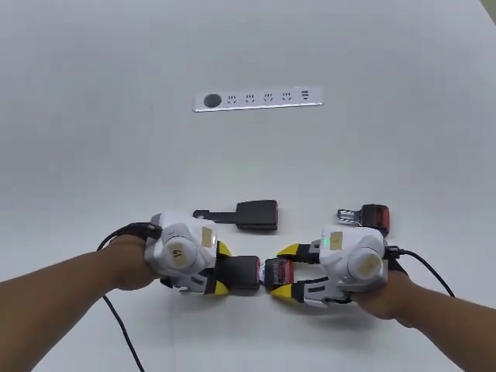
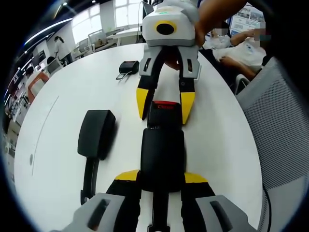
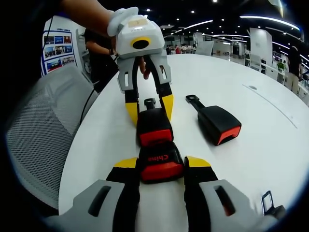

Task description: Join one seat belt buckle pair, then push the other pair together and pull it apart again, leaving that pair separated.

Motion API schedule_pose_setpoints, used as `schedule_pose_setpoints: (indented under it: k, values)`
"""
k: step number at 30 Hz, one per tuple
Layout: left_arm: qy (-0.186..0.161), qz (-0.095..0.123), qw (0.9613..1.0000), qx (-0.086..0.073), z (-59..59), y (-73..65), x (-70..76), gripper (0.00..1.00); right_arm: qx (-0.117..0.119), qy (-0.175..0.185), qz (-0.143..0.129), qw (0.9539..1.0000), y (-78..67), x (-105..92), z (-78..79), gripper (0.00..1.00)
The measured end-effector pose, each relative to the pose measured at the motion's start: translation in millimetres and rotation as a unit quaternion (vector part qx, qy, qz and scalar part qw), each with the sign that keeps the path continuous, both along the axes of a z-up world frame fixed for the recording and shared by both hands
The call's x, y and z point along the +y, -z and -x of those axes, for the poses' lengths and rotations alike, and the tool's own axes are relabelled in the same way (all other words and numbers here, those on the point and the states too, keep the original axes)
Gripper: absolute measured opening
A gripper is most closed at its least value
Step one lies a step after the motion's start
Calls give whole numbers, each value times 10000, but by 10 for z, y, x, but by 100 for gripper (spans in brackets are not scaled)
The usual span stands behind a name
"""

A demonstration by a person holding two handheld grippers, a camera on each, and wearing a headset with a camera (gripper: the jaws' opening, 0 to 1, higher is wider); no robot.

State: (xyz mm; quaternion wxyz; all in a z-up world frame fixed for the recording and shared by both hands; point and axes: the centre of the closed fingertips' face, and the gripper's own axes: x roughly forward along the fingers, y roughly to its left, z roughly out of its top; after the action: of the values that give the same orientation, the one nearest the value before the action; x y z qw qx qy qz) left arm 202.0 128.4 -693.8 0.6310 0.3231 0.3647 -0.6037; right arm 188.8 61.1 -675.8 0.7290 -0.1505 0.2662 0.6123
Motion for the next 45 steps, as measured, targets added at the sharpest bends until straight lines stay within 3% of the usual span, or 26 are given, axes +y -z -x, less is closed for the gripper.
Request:
schedule_pose_setpoints:
  k: [20,45]
  values:
    - [-23,117,9999,-1,31,-9,-1,32,-47,-222,149,9996,61,46,-27,33]
    - [76,454,9989,50,27,-8,15,32,-10,-219,-263,9994,66,16,-67,32]
